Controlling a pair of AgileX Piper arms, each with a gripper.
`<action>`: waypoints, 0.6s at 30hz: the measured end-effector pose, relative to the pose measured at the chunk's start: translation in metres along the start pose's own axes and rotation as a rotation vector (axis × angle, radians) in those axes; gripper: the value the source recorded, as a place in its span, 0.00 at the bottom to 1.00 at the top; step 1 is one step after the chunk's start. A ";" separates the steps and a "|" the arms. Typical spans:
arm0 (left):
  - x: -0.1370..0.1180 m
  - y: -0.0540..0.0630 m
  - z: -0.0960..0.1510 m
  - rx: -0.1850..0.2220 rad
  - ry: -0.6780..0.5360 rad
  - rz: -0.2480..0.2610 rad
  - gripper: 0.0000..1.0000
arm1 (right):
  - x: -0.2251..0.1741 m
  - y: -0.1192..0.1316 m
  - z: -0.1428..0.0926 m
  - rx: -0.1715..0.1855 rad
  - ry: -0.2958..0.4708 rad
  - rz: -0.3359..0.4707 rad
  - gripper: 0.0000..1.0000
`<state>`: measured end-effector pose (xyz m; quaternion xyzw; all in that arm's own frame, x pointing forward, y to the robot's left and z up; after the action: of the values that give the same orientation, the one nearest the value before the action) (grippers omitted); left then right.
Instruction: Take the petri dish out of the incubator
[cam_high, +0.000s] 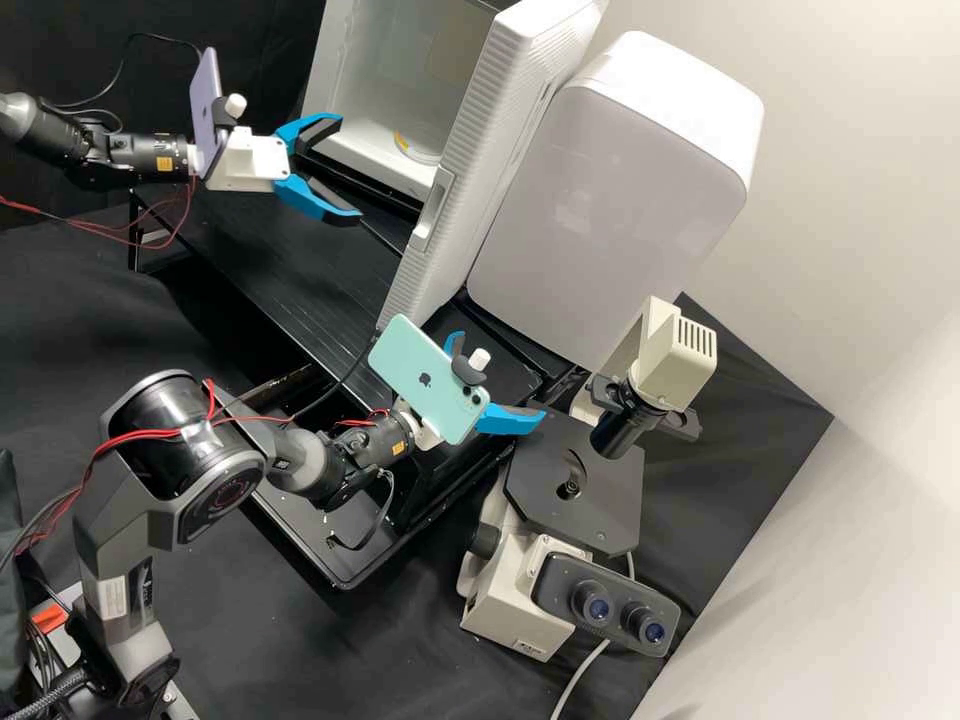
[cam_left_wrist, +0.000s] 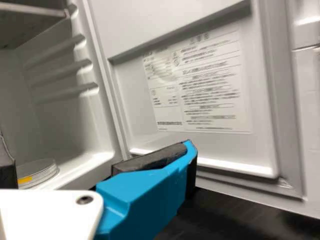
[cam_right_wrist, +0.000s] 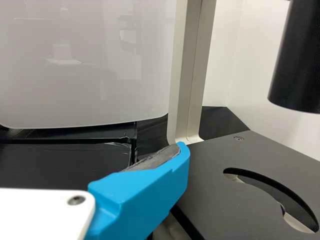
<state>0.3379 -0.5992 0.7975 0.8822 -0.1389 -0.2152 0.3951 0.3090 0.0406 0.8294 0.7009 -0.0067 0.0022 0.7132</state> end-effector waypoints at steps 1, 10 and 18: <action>0.004 0.000 -0.002 -0.008 0.015 -0.006 1.00 | 0.000 0.000 0.000 0.000 0.000 0.000 1.00; 0.043 -0.010 -0.020 -0.076 0.111 -0.088 1.00 | 0.000 0.000 0.000 0.000 0.000 0.000 1.00; 0.074 -0.004 -0.030 -0.110 0.148 -0.078 1.00 | 0.000 0.000 0.000 0.000 0.000 0.000 1.00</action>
<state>0.4170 -0.6083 0.7923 0.8773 -0.0629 -0.1720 0.4436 0.3090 0.0406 0.8294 0.7009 -0.0067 0.0022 0.7132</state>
